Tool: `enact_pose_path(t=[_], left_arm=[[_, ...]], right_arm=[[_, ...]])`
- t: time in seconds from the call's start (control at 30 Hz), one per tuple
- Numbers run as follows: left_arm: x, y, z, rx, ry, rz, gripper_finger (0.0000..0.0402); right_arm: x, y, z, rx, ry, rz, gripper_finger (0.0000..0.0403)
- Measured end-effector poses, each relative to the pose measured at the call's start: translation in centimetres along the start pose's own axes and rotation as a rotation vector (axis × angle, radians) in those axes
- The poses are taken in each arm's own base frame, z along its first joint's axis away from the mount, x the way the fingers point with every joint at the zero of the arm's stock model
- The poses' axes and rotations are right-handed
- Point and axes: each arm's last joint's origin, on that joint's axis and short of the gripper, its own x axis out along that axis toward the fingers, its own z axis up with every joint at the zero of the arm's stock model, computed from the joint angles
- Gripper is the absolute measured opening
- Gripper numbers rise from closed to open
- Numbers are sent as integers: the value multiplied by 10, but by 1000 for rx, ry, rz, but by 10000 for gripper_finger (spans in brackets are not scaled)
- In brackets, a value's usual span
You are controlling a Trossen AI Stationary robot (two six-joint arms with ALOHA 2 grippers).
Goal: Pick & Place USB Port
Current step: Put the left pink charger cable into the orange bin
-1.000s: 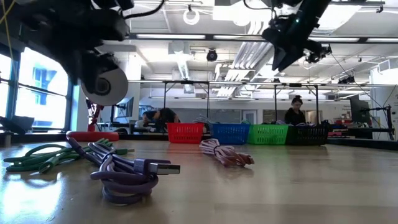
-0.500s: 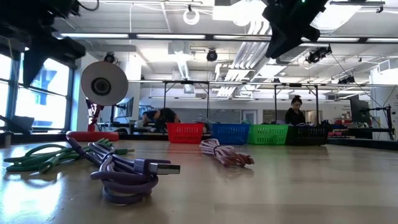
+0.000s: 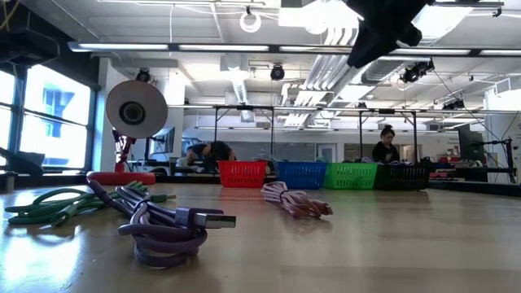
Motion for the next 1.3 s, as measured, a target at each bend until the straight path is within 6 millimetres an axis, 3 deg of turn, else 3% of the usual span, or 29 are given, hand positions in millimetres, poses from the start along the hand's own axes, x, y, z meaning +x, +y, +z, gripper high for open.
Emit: enact_pose_path(t=[0.73, 0.87, 1.03, 1.17, 1.3], left_arm=[[82, -21, 9, 91, 294, 119, 190], [91, -18, 11, 80, 332, 137, 148], [95, -4, 16, -10, 351, 138, 26], [94, 8, 22, -116, 344, 189, 17], [81, 24, 31, -158, 358, 396, 10]], right_arm=[[-30, 30, -19, -26, -6, 167, 117], [-36, 35, -23, -20, -6, 195, 117], [-44, 41, -29, -18, -7, 228, 117], [-52, 45, -33, -39, -23, 248, 117], [-60, 50, -38, -59, -47, 270, 117]])
